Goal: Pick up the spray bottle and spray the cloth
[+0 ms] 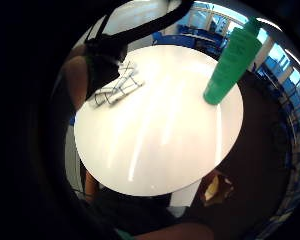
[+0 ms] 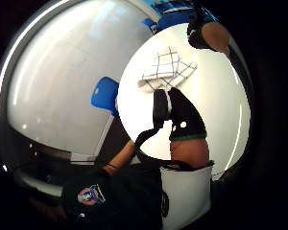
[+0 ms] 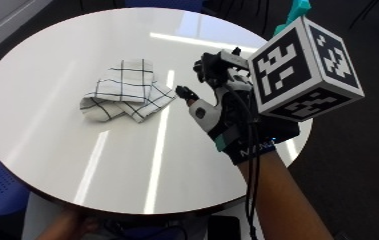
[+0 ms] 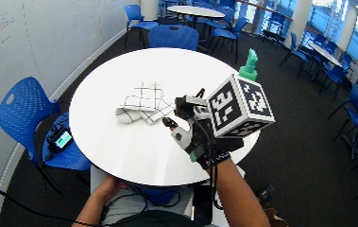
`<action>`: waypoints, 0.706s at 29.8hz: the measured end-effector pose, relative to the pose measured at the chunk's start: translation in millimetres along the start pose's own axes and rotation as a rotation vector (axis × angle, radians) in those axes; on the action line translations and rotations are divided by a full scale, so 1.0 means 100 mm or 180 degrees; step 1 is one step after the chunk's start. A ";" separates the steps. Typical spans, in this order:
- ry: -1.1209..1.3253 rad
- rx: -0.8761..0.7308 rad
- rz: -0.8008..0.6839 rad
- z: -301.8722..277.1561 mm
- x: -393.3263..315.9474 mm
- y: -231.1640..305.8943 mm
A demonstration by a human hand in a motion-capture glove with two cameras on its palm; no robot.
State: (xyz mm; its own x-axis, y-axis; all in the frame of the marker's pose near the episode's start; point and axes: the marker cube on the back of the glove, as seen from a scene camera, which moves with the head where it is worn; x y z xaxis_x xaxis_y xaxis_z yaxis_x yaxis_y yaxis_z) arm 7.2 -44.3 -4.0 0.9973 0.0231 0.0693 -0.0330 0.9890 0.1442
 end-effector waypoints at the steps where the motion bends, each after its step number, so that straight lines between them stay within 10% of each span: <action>1: -0.0044 0.0074 0.0029 -0.02 0.03 -0.04; 21: -0.0858 0.1466 0.1012 -0.45 0.94 -0.75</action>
State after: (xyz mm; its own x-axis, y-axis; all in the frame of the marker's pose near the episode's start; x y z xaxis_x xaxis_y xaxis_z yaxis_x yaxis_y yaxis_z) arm 105.9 -109.9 -52.8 0.8846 0.2091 0.4170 -0.4103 0.7738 0.4826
